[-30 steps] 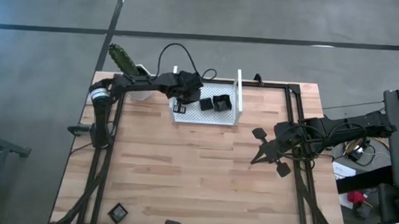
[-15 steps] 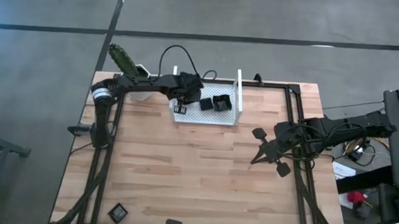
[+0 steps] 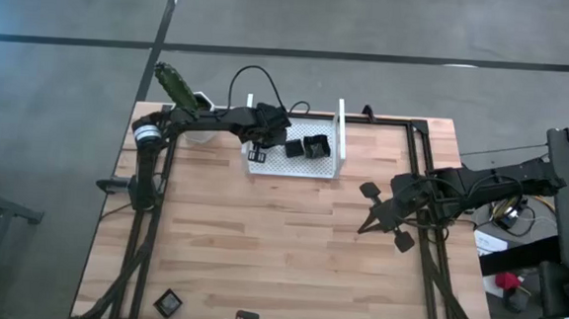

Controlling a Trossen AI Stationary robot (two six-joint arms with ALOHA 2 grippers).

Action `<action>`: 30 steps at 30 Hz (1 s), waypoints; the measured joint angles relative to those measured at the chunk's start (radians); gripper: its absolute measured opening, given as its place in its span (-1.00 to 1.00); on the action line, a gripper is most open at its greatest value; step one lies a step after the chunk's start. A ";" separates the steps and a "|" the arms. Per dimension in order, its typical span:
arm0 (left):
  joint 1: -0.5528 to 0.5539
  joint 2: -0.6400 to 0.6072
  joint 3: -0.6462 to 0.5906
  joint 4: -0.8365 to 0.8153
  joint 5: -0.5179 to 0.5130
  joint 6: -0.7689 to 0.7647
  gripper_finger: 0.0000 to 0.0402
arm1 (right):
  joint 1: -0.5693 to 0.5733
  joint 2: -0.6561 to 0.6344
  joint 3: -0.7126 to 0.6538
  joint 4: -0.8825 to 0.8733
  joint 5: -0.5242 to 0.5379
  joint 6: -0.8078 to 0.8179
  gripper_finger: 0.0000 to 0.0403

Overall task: Pick & Place Mini shaped plates
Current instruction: Stack the black drop-shaped plate on top of the black drop-shaped plate on the shelf

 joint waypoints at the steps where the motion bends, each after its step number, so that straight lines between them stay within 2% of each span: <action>1: 0.000 0.000 -0.001 -0.001 -0.005 -0.001 -1.00 | 0.000 0.000 0.000 0.000 0.000 0.000 -0.96; 12: -0.002 -0.001 0.016 -0.004 -0.075 -0.009 -1.00 | 0.000 0.000 0.000 -0.001 0.000 0.000 -0.96; 17: -0.002 -0.004 0.035 0.000 -0.138 -0.008 -1.00 | 0.000 0.000 0.000 -0.002 0.000 0.000 -0.96; 23: -0.002 0.001 0.034 -0.028 -0.066 -0.012 -1.00 | 0.000 0.000 0.000 -0.002 0.000 0.000 -0.96; 30: -0.002 0.036 0.033 -0.027 -0.067 -0.011 -1.00 | 0.000 0.000 0.000 -0.003 -0.001 0.000 -0.96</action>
